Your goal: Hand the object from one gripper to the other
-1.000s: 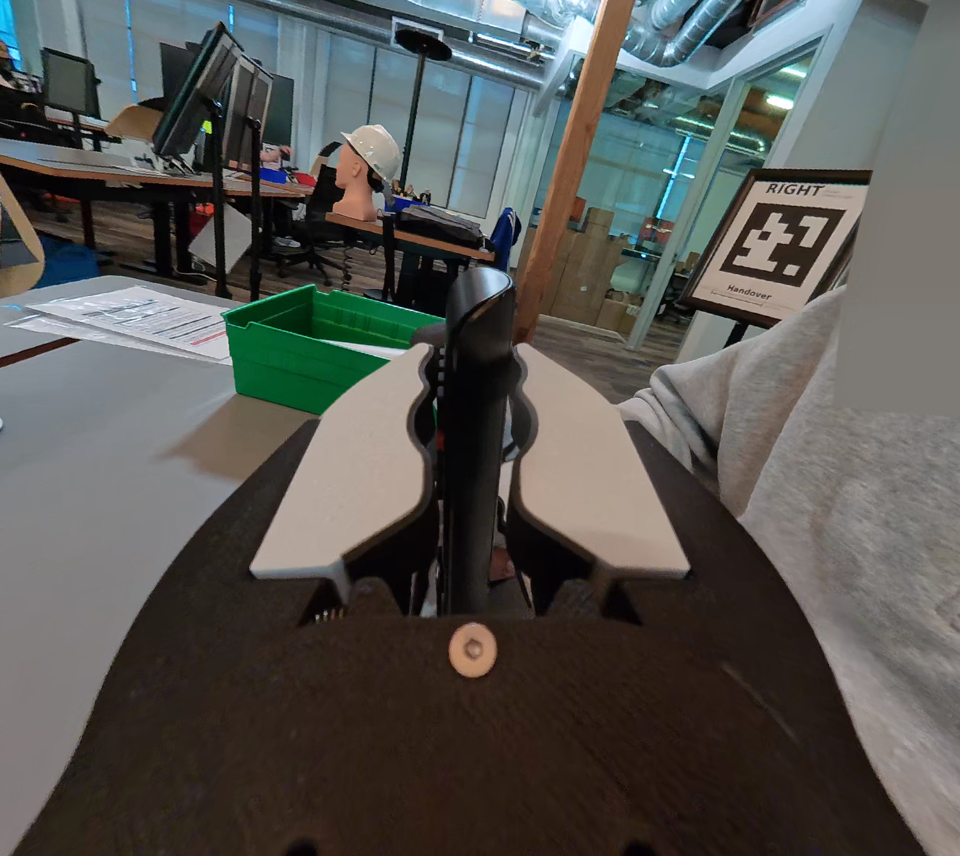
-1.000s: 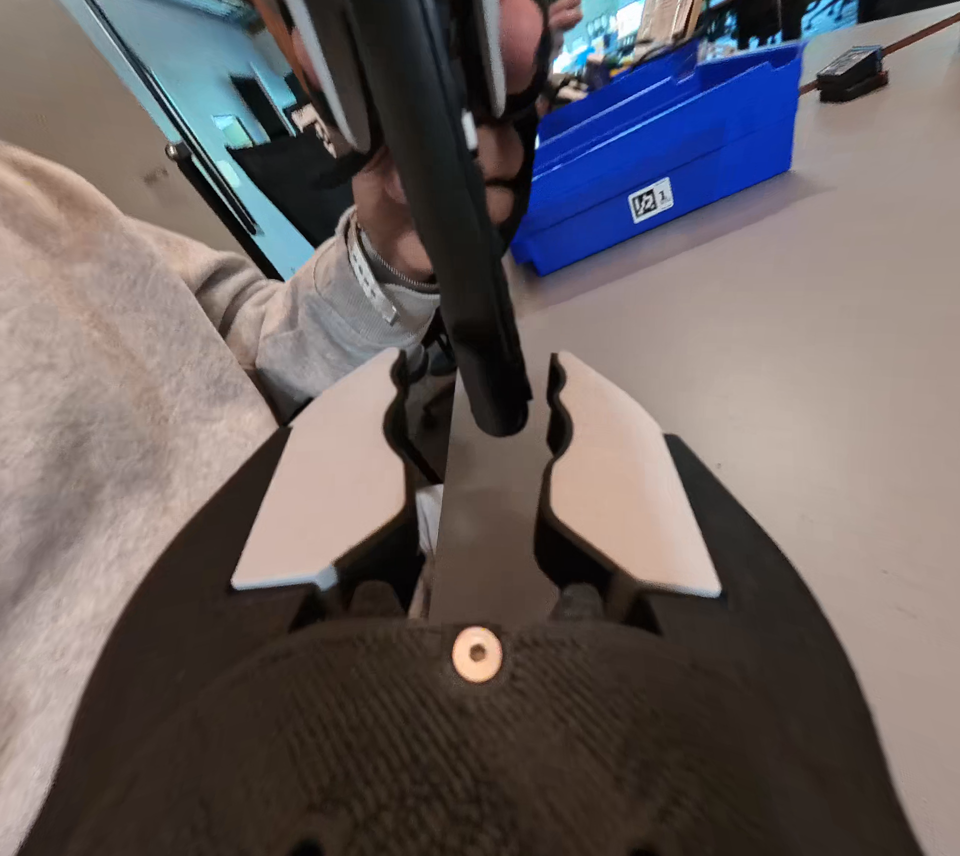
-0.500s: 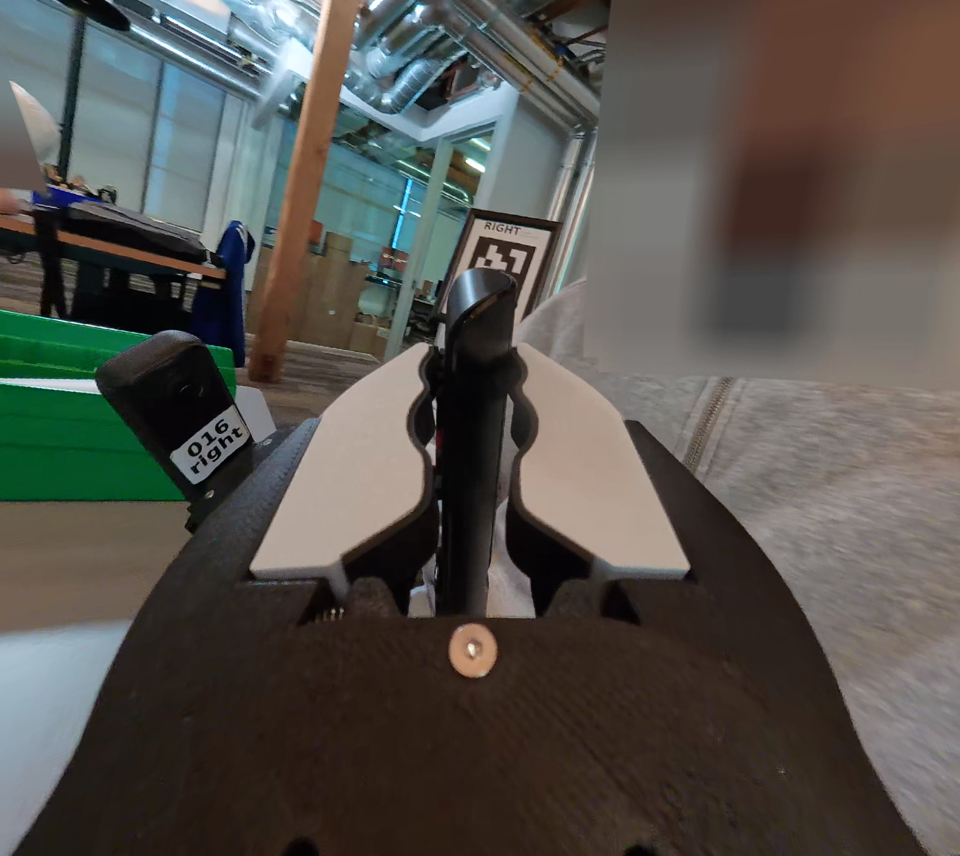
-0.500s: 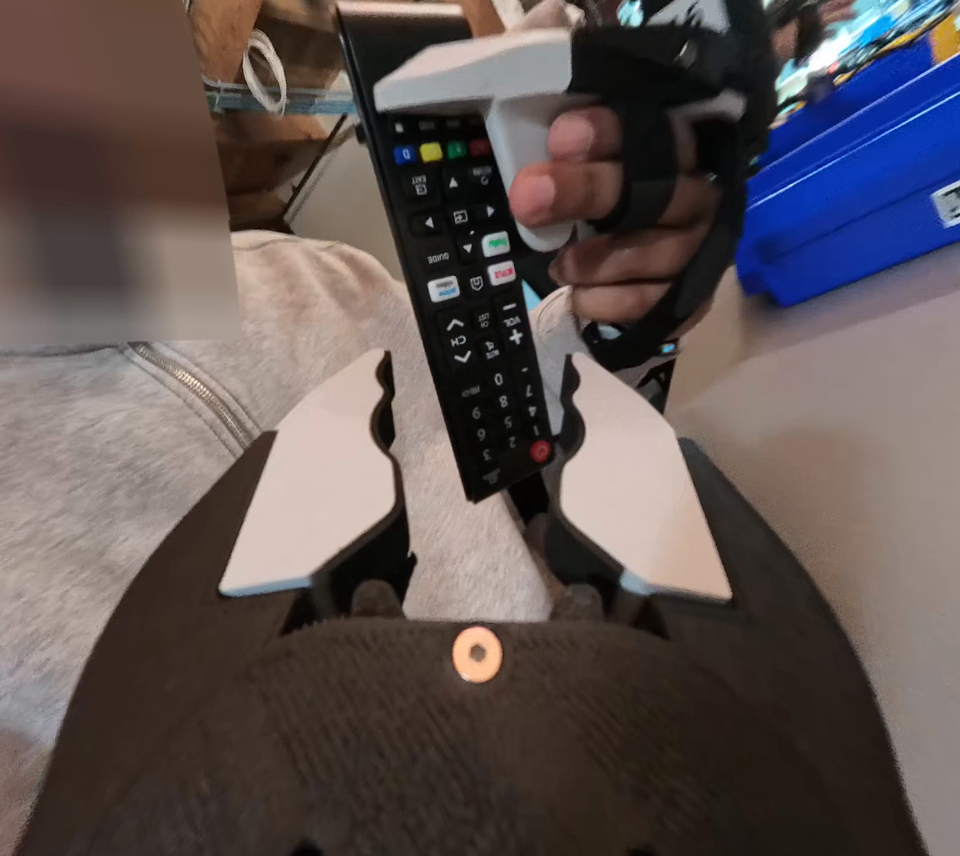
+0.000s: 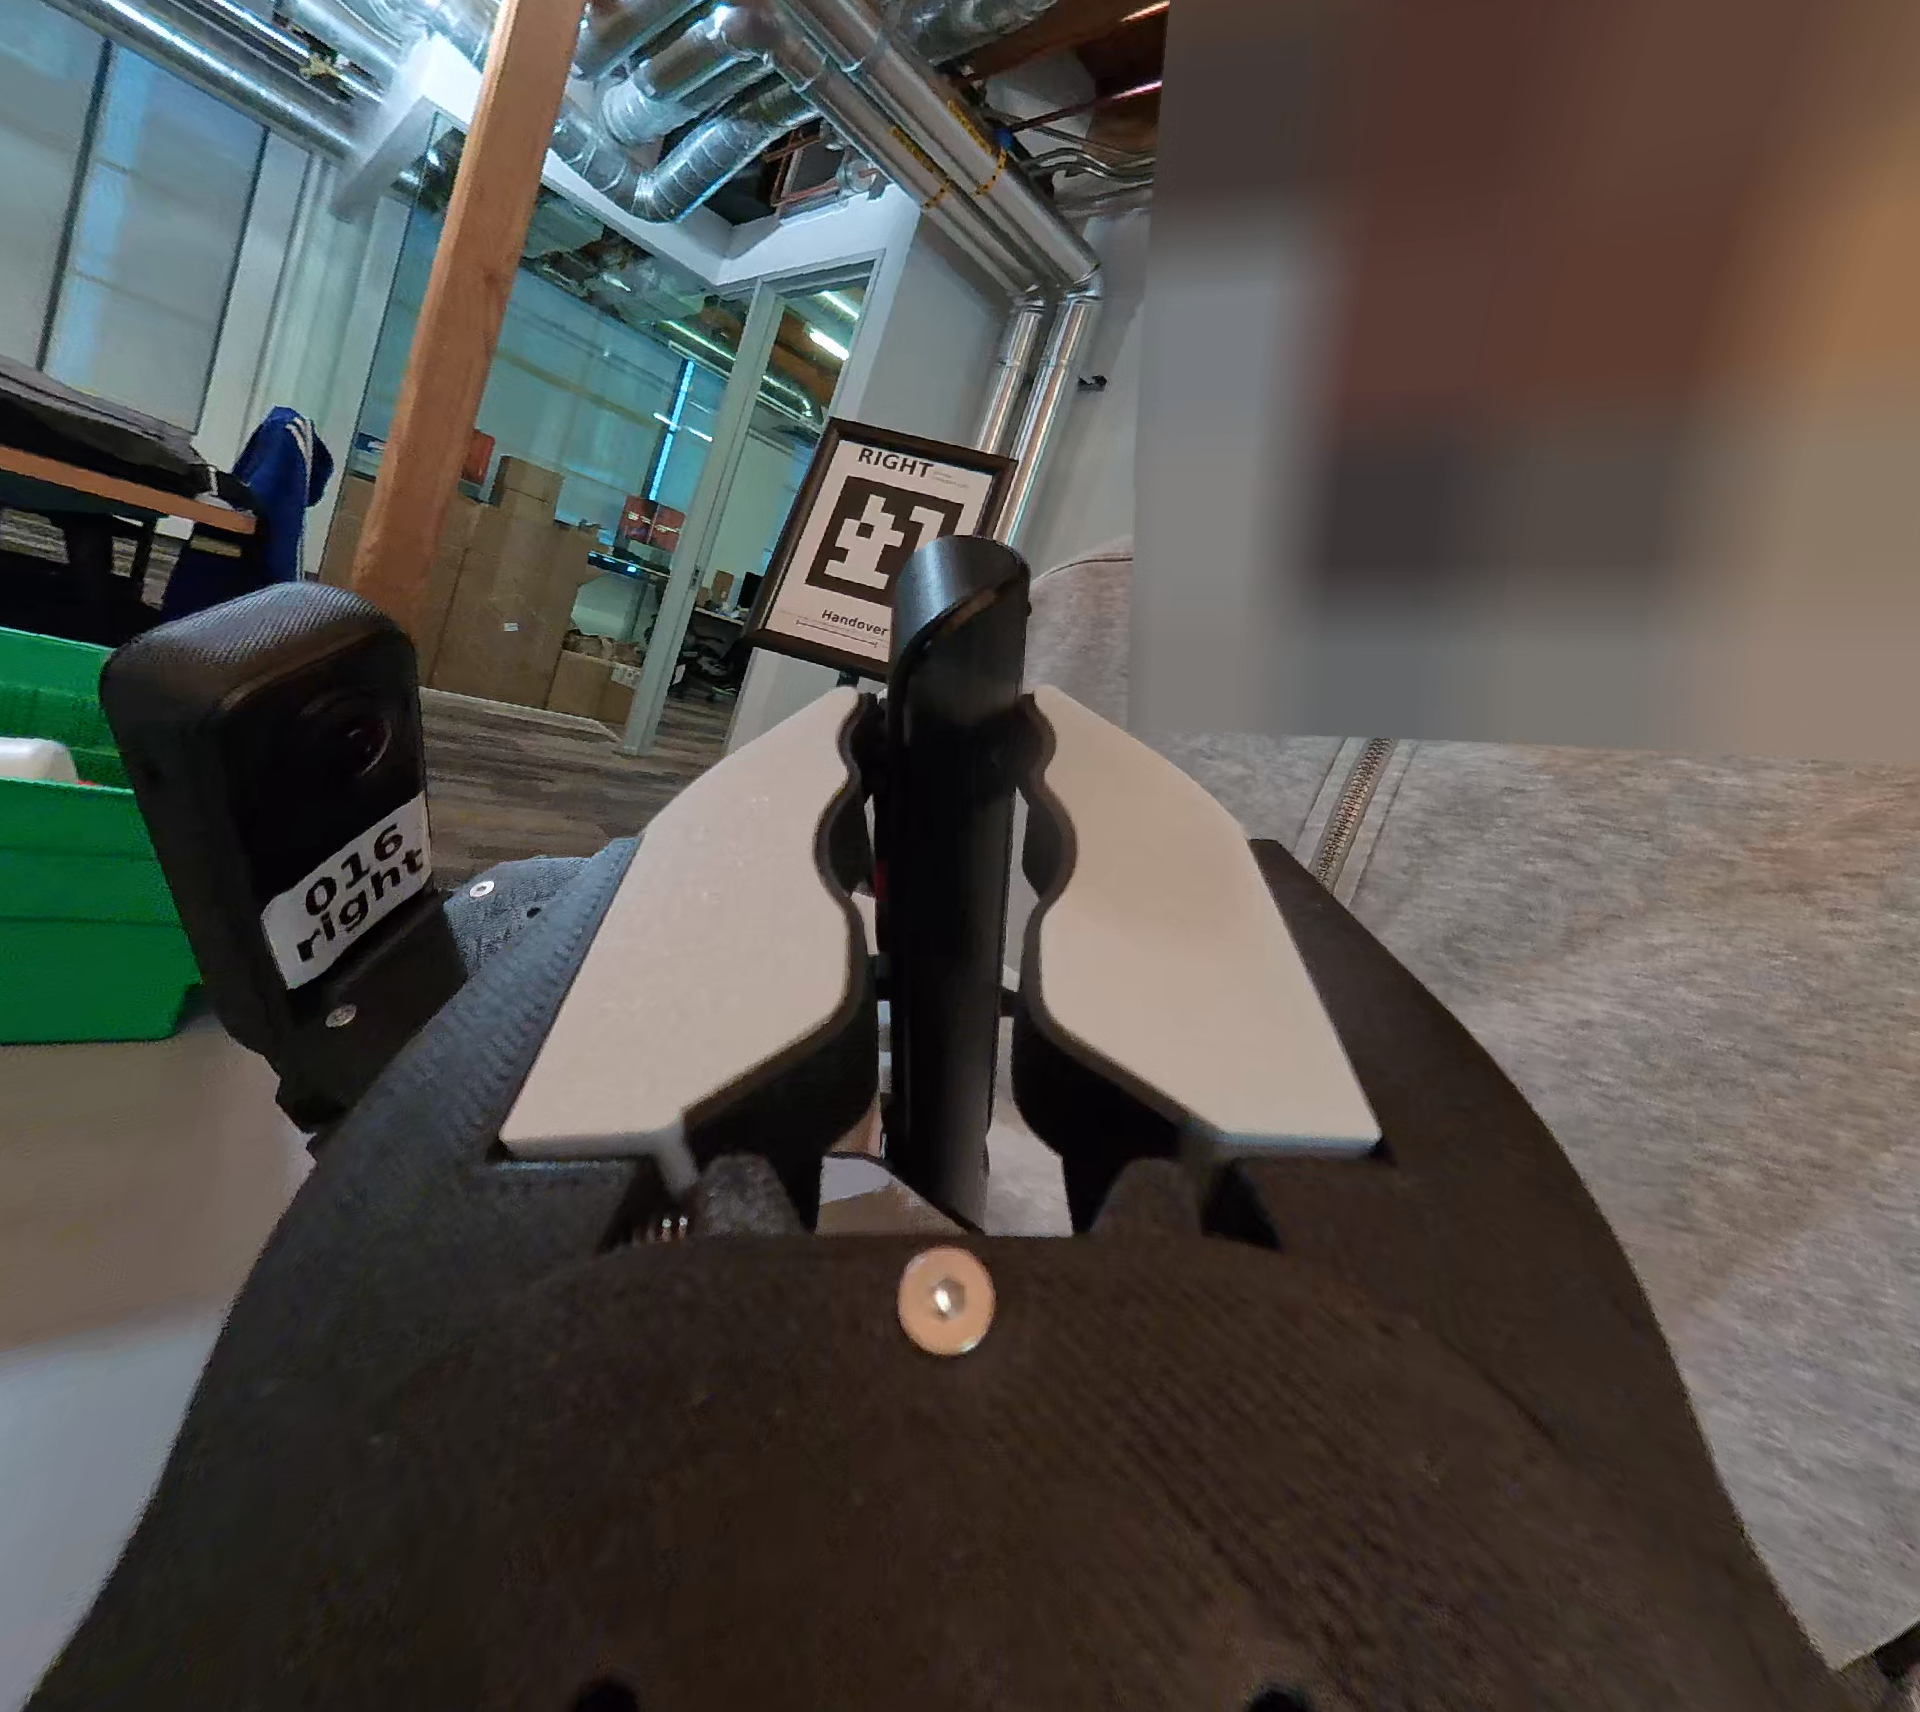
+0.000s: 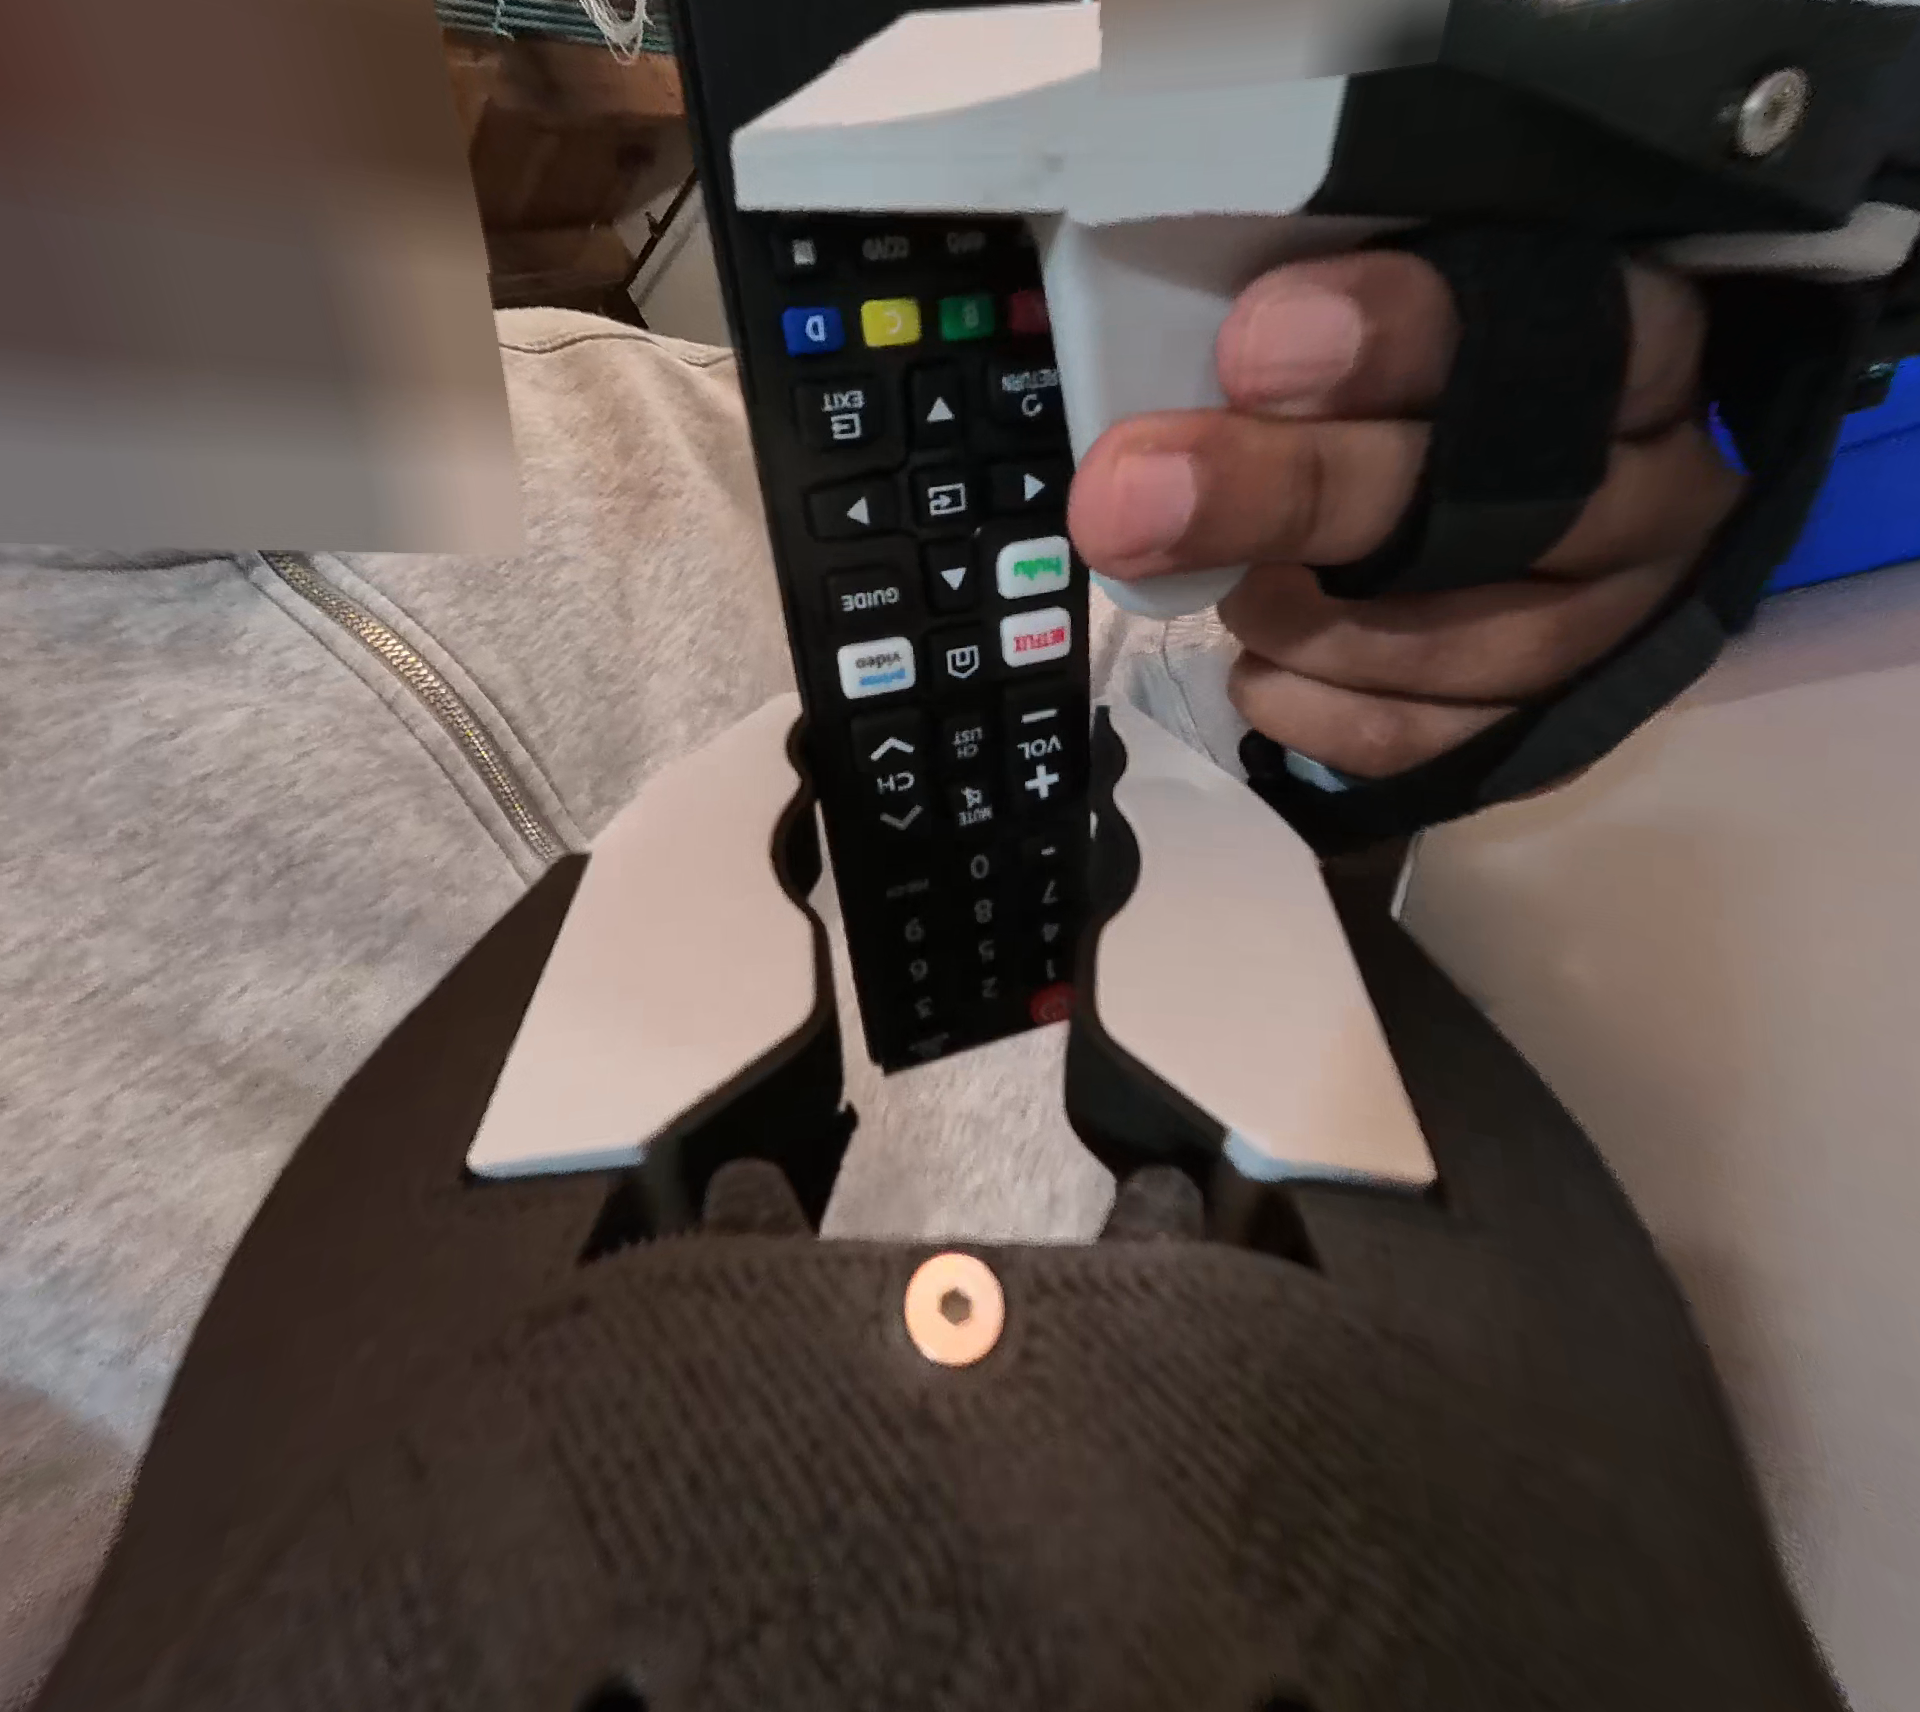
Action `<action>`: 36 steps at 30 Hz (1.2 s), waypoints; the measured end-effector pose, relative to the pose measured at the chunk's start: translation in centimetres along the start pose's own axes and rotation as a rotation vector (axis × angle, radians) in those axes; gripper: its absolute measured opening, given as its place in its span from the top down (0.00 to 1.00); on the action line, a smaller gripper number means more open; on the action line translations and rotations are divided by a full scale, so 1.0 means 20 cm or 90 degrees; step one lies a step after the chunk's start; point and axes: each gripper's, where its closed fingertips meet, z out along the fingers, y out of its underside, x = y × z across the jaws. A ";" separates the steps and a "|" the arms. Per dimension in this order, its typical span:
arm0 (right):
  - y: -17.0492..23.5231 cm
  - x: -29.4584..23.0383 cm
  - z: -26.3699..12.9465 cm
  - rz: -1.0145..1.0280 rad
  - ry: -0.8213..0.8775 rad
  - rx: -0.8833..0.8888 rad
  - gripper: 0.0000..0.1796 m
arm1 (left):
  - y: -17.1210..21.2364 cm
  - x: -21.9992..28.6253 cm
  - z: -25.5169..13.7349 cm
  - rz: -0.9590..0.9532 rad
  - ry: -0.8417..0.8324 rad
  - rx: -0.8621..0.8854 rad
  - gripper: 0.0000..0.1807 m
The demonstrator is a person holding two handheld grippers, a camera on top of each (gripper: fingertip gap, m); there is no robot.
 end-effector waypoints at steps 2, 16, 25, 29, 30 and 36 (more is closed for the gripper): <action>0.00 0.00 0.00 -0.013 0.008 -0.007 0.72 | 0.00 -0.01 0.00 -0.005 -0.003 0.005 0.86; -0.15 0.30 -0.31 -0.133 0.352 0.021 0.72 | -0.04 -0.42 -0.29 0.024 -0.364 0.065 0.49; -0.22 0.45 -0.57 -0.187 0.614 0.045 0.73 | 0.06 -0.55 -0.34 0.081 -0.482 -0.020 0.51; -0.21 0.46 -0.56 -0.197 0.640 0.035 0.73 | 0.09 -0.56 -0.31 0.134 -0.512 -0.069 0.54; -0.20 0.46 -0.54 -0.199 0.637 0.032 0.73 | 0.10 -0.56 -0.30 0.143 -0.518 -0.078 0.54; -0.17 0.45 -0.46 -0.207 0.599 0.008 0.73 | 0.09 -0.55 -0.27 0.137 -0.511 -0.071 0.55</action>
